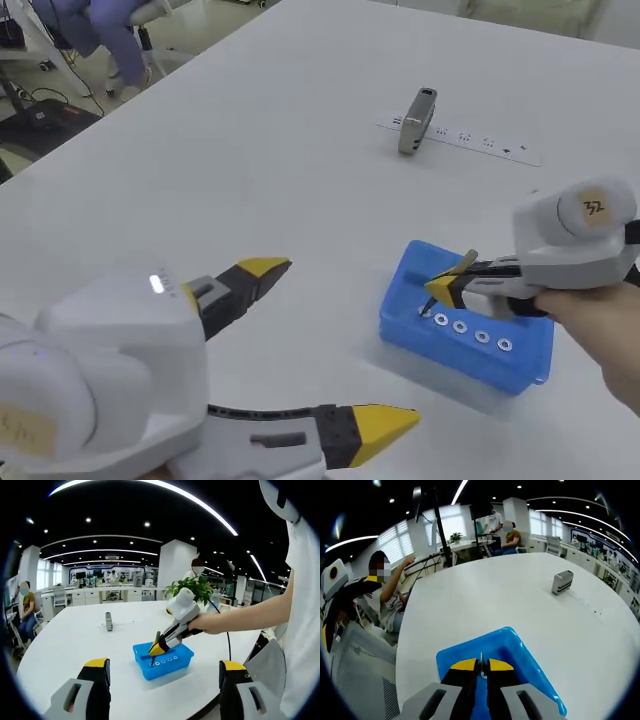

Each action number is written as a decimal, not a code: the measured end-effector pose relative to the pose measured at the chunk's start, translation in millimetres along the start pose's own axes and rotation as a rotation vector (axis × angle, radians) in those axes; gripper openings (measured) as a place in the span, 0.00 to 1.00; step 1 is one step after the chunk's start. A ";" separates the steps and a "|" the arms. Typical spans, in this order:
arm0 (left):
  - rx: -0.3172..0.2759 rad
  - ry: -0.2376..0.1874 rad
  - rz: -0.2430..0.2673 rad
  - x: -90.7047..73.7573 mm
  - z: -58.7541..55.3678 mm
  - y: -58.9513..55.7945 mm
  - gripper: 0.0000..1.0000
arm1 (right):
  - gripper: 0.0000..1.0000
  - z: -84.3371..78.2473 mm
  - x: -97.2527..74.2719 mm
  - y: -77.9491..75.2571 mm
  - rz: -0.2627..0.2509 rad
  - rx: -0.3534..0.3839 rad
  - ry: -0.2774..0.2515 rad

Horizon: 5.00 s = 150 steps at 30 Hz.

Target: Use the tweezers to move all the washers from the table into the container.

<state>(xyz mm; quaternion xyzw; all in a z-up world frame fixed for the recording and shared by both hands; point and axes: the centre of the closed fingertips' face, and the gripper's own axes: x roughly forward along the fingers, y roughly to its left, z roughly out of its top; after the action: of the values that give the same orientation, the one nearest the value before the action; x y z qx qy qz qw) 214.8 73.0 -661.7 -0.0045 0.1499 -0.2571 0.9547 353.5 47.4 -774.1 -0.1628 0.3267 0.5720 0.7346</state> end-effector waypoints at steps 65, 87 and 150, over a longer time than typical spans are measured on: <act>0.390 0.240 -0.876 79.9 -14.4 -138.8 0.00 | 0.03 -88.4 -101.7 105.4 0.028 -0.288 0.171; 0.507 0.446 -0.787 78.1 -75.6 -61.9 0.00 | 0.07 -96.1 -49.2 96.7 0.050 -0.261 0.137; -0.096 -0.130 0.199 -19.0 23.6 34.7 0.99 | 0.99 -50.0 -243.1 20.8 -0.530 0.137 -0.591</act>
<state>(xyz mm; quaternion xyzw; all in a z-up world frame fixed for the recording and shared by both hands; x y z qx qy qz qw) 223.0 110.8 -636.7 -0.0519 0.0993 -0.1526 0.9819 287.0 -155.6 -645.9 -0.0204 0.0856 0.3617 0.9281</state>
